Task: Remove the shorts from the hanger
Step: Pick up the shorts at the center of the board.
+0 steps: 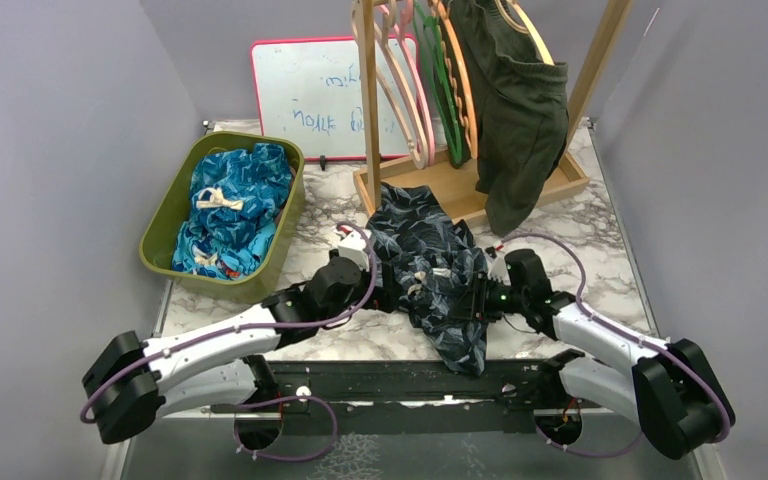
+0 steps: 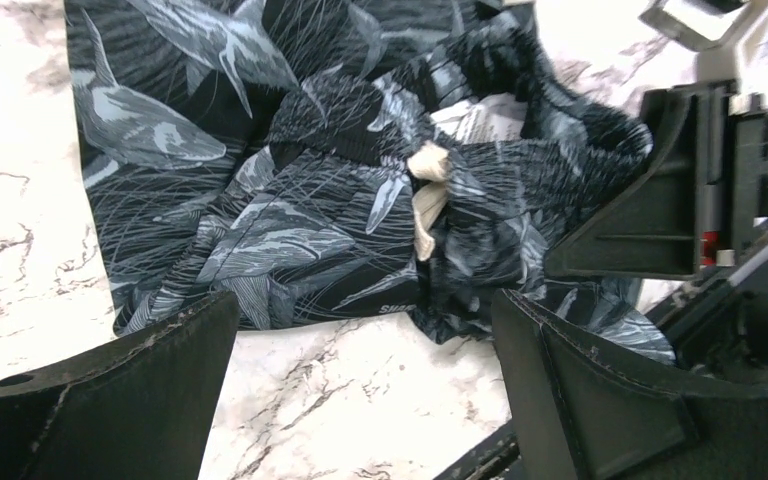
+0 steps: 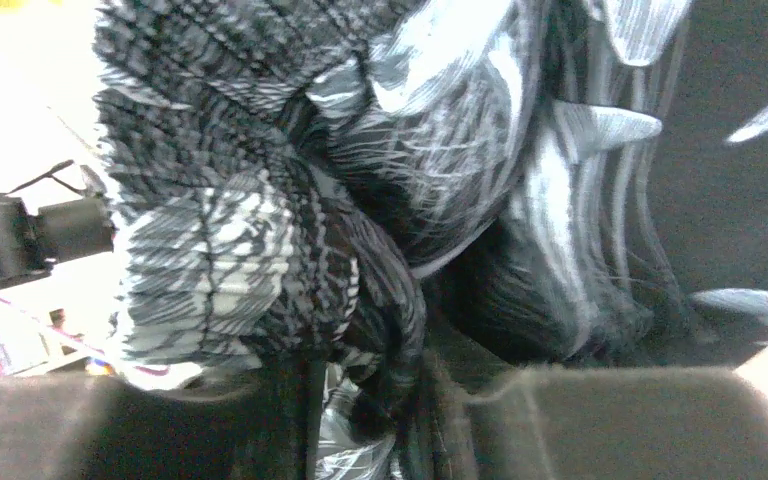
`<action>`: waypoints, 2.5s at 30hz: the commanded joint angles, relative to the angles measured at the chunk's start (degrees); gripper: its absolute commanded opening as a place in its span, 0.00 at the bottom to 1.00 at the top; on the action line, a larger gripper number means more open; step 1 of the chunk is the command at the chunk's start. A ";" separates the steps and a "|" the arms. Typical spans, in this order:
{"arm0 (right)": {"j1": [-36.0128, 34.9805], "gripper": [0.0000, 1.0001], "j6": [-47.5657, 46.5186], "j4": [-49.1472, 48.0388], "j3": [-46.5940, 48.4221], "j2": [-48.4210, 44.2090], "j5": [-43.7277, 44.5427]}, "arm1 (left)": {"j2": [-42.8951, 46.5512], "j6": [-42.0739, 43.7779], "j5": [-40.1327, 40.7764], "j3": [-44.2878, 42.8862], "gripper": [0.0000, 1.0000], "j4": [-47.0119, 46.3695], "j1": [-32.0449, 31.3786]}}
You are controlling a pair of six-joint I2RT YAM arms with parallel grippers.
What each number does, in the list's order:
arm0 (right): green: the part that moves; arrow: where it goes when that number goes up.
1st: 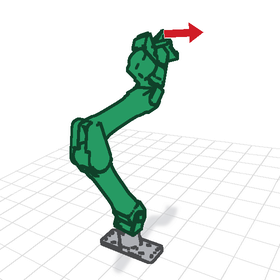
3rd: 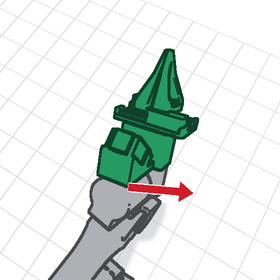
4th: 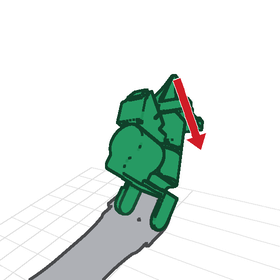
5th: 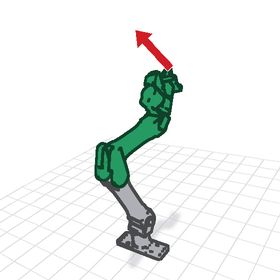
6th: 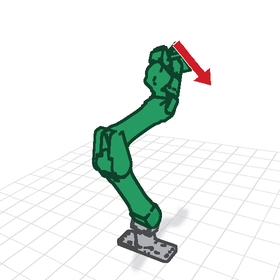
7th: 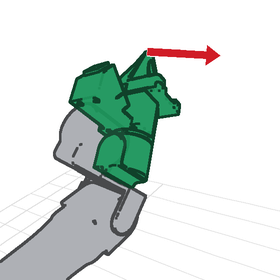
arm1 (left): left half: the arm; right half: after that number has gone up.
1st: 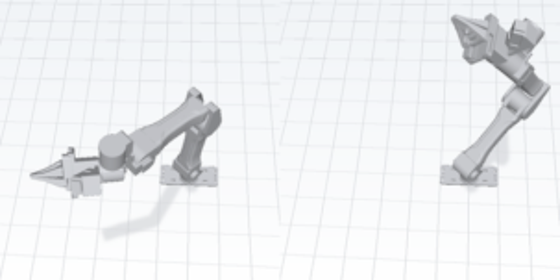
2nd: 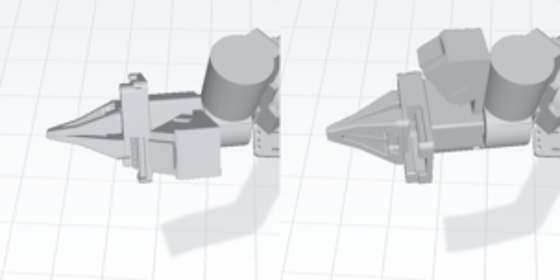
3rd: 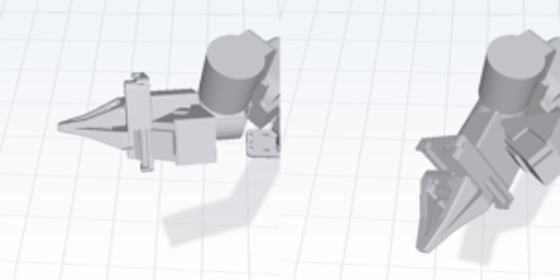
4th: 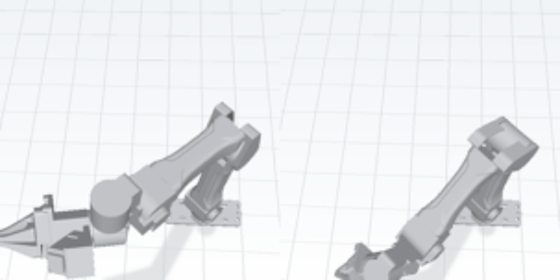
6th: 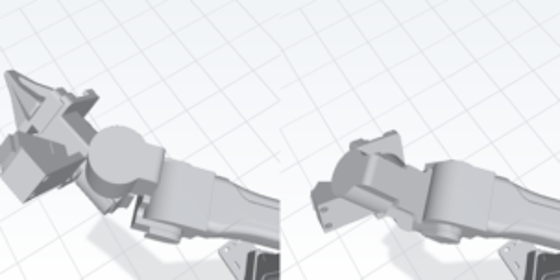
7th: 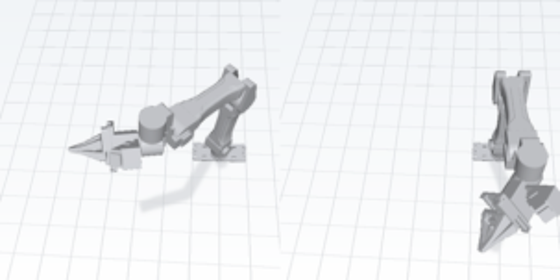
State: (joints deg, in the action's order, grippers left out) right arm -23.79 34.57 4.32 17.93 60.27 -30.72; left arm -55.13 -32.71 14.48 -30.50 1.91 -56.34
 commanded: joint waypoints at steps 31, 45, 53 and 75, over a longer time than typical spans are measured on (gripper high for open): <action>-0.38 0.14 8.27 -7.20 -9.05 -5.60 13.42 | -45.06 17.13 -38.23 -20.66 0.99 -10.26 0.17; -0.38 0.49 8.24 8.33 -3.67 -19.09 17.66 | -47.51 12.30 -2.70 -26.64 0.22 0.90 -0.19; -0.38 0.55 10.40 13.70 -4.36 -29.66 21.48 | -34.57 16.82 7.70 -25.30 0.08 -1.80 -2.56; -0.37 0.56 10.06 10.12 -7.85 -27.55 17.27 | -52.30 19.34 5.35 -27.53 0.99 -1.09 -0.57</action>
State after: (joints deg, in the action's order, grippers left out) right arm -24.05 44.97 15.90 11.27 33.26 -12.69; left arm -103.44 -13.67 22.72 -56.90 -0.54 -56.88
